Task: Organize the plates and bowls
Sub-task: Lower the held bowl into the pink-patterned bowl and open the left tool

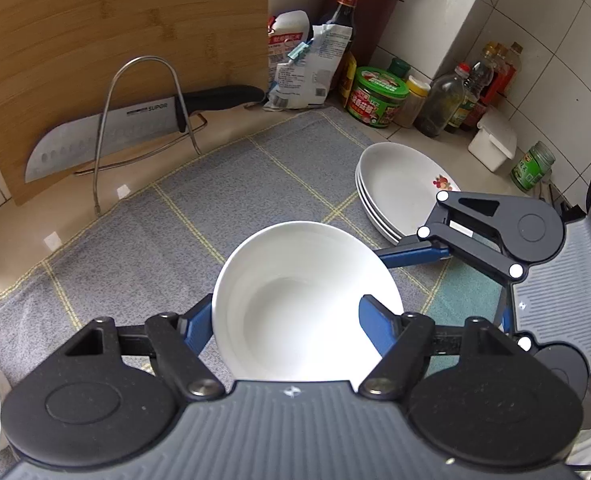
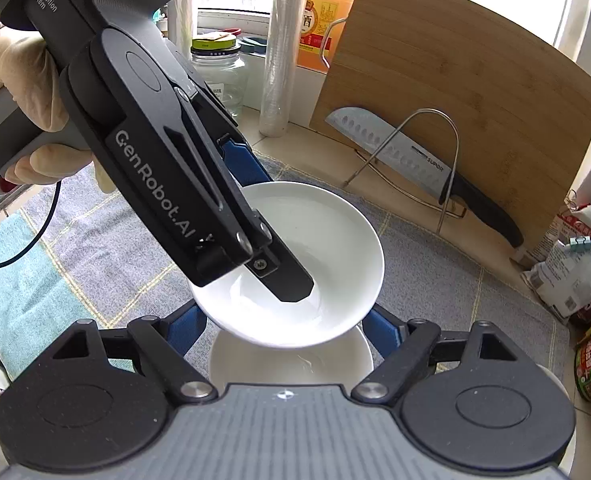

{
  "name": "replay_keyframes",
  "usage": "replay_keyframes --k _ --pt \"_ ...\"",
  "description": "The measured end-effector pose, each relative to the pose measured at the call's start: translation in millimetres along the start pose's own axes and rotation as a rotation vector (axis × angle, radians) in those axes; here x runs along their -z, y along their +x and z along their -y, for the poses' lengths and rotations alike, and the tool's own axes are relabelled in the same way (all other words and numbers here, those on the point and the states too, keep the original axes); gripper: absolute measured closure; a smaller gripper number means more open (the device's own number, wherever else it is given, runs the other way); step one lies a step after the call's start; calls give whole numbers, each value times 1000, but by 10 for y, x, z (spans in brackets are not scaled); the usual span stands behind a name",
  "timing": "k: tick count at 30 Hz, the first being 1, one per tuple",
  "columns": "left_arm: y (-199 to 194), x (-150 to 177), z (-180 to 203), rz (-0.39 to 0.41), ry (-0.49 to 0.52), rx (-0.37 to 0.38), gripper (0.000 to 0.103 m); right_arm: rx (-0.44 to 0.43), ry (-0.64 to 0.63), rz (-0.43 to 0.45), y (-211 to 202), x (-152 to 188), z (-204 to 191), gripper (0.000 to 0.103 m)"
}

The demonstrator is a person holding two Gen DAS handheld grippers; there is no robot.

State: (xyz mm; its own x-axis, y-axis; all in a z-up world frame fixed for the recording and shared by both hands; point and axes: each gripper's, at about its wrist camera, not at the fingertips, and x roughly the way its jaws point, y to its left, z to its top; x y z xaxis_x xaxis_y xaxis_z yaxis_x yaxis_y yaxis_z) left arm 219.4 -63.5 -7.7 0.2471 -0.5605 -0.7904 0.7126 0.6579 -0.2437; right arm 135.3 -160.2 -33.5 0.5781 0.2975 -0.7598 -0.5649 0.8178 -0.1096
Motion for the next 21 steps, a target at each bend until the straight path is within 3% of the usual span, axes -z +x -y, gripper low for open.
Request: replay_keyframes --k 21 --pt "345 9 213 -96 53 33 28 -12 112 -77 75 324 105 15"
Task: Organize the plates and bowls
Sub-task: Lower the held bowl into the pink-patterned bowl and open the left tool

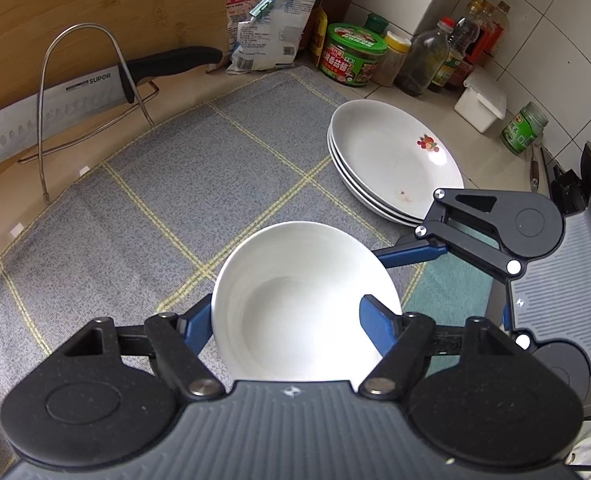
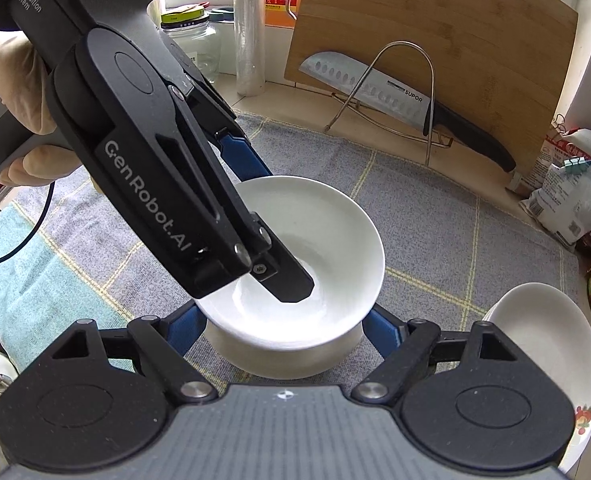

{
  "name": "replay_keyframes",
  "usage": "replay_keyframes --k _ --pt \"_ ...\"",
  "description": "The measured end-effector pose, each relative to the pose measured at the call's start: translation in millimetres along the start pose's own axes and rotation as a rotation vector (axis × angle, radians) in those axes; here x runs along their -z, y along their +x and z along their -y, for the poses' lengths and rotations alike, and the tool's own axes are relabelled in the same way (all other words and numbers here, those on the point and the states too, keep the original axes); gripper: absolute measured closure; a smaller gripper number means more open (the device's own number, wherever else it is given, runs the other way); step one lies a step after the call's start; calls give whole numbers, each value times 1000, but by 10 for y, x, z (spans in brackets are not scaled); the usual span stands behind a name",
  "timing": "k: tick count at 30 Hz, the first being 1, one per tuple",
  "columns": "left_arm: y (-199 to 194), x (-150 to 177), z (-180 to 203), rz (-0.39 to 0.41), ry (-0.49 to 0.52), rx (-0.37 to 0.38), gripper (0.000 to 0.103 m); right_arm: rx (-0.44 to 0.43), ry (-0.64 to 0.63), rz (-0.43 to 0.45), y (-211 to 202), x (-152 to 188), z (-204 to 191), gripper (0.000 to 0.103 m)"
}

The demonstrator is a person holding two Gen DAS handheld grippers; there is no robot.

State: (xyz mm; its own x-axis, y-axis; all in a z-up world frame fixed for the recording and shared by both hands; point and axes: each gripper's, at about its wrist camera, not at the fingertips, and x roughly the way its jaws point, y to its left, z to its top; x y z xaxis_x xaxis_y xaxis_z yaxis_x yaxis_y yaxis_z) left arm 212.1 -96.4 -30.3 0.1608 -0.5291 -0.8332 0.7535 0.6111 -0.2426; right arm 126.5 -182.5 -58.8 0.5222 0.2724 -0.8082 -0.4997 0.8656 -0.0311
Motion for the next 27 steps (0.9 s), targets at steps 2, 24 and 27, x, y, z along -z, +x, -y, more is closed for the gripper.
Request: replay_keyframes --k 2,24,27 --pt "13 2 14 -1 6 -1 28 2 5 -1 10 18 1 15" --pt "119 34 62 -2 58 -41 27 0 27 -4 55 77 19 13" --pt "90 35 51 8 55 -32 26 -8 30 11 33 70 10 6"
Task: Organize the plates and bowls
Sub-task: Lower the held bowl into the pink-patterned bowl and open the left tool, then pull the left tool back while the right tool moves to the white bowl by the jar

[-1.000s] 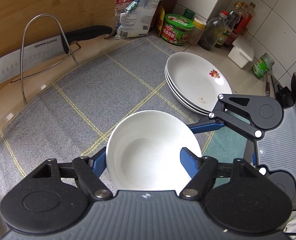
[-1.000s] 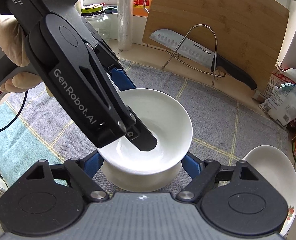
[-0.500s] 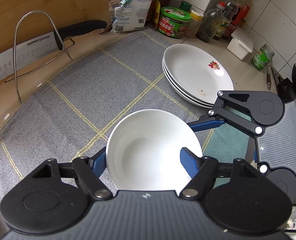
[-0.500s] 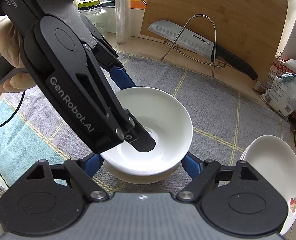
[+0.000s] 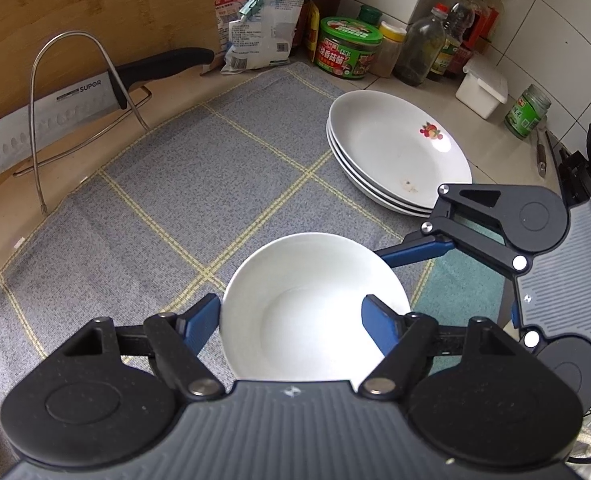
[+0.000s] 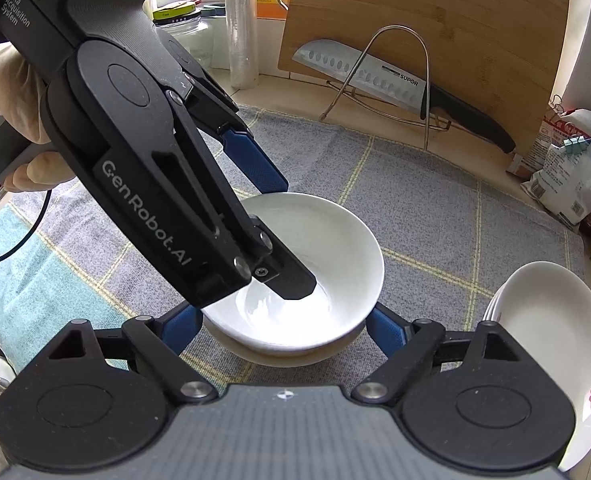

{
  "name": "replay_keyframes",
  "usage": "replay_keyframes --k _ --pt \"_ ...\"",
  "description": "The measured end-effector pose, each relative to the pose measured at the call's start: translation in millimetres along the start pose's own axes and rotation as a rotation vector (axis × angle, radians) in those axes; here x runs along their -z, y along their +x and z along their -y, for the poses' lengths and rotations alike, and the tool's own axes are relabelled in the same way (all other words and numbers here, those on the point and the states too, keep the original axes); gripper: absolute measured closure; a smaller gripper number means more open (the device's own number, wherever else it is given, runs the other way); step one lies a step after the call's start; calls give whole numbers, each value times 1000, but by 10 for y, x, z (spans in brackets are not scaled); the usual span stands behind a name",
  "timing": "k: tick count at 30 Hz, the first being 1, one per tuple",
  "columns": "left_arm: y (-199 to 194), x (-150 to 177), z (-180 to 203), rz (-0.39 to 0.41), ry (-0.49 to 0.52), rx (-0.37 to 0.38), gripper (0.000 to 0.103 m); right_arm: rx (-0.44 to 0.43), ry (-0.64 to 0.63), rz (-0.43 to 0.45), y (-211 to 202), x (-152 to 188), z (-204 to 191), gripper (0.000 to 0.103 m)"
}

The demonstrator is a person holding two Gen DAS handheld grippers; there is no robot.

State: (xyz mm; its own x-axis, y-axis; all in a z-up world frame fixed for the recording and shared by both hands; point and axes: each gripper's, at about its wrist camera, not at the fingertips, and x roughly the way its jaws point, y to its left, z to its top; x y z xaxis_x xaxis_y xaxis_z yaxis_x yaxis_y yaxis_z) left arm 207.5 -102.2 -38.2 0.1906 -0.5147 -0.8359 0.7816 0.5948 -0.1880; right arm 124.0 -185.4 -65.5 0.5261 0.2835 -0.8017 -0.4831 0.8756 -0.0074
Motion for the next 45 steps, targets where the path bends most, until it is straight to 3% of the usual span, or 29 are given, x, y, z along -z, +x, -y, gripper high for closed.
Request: replay_keyframes --k 2,10,19,24,28,33,41,45 --pt "-28 9 -8 13 0 0 23 8 -10 17 -36 -11 -17 1" --pt "-235 75 -88 100 -58 -15 19 -3 -5 80 -237 1 20 2" --pt "-625 396 -134 294 -153 -167 11 -9 -15 117 -291 -46 -64 2" --pt "-851 732 -263 393 -283 -240 4 -49 -40 140 -219 -175 -160 0" --pt "-979 1015 -472 377 -339 -309 4 -62 -63 141 -108 -362 -327 0" --pt "-1115 1329 -852 335 -333 -360 4 -51 -100 154 51 -614 -667 0" --pt "-1324 1723 -1458 256 -203 -387 4 -40 -122 123 519 -1091 -1244 0" --pt "-1329 1824 -1824 228 -157 -349 4 -42 -140 99 802 -1302 -1462 0"
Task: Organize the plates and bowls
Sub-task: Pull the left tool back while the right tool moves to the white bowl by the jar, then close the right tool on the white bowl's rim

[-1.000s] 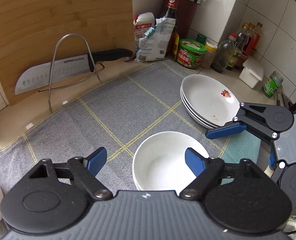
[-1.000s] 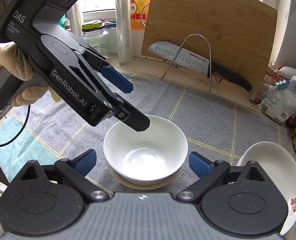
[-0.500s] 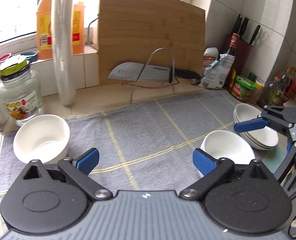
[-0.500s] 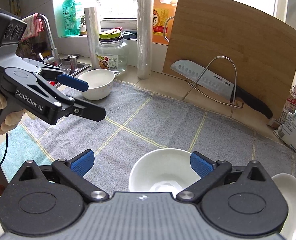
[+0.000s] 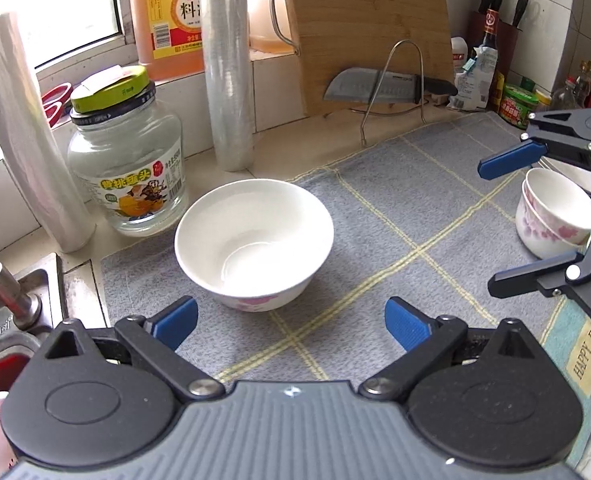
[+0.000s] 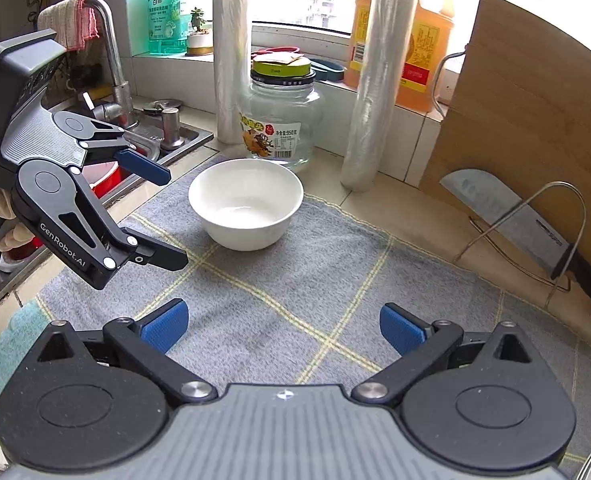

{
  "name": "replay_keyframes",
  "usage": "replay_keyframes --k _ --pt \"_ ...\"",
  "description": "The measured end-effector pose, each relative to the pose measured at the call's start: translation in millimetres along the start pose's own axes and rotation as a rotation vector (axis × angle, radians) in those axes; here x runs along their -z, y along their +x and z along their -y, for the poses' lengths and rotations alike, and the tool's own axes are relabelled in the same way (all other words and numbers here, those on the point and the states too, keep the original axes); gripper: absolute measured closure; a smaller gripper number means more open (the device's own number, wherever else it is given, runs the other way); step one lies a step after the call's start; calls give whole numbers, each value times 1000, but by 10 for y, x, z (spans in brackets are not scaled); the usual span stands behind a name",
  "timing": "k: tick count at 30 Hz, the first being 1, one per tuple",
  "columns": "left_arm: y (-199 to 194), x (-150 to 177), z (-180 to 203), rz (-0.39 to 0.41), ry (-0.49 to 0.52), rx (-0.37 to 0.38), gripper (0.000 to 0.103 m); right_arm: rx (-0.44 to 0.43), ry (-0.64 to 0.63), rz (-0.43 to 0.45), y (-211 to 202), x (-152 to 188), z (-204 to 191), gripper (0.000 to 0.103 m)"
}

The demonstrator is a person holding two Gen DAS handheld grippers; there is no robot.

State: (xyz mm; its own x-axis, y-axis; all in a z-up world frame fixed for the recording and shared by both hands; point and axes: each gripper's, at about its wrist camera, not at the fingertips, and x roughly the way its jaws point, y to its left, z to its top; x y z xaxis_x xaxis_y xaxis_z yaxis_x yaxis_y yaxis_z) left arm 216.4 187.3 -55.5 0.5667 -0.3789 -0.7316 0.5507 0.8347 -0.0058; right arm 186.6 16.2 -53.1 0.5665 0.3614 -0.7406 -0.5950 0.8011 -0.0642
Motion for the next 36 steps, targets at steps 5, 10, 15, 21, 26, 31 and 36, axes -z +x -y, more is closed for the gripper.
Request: replay_keyframes --k 5,10,15,21,26,31,36 --pt "188 7 -269 -32 87 54 4 -11 -13 -36 286 -186 -79 0" --pt "347 -25 -432 -35 176 110 4 -32 -71 -71 534 -323 -114 0" --pt "448 -61 -505 -16 251 145 6 -27 -140 -107 766 -399 -164 0" --pt "503 -108 -551 7 307 203 7 -35 -203 -122 951 -491 -198 4" --pt "522 -102 -568 17 355 246 10 -55 -254 -127 1084 -573 -198 9" --pt "513 -99 -625 25 382 267 11 -58 -319 -130 1144 -583 -197 13" --pt "486 -96 -629 35 409 268 11 -72 -325 -138 1168 -611 -147 15"
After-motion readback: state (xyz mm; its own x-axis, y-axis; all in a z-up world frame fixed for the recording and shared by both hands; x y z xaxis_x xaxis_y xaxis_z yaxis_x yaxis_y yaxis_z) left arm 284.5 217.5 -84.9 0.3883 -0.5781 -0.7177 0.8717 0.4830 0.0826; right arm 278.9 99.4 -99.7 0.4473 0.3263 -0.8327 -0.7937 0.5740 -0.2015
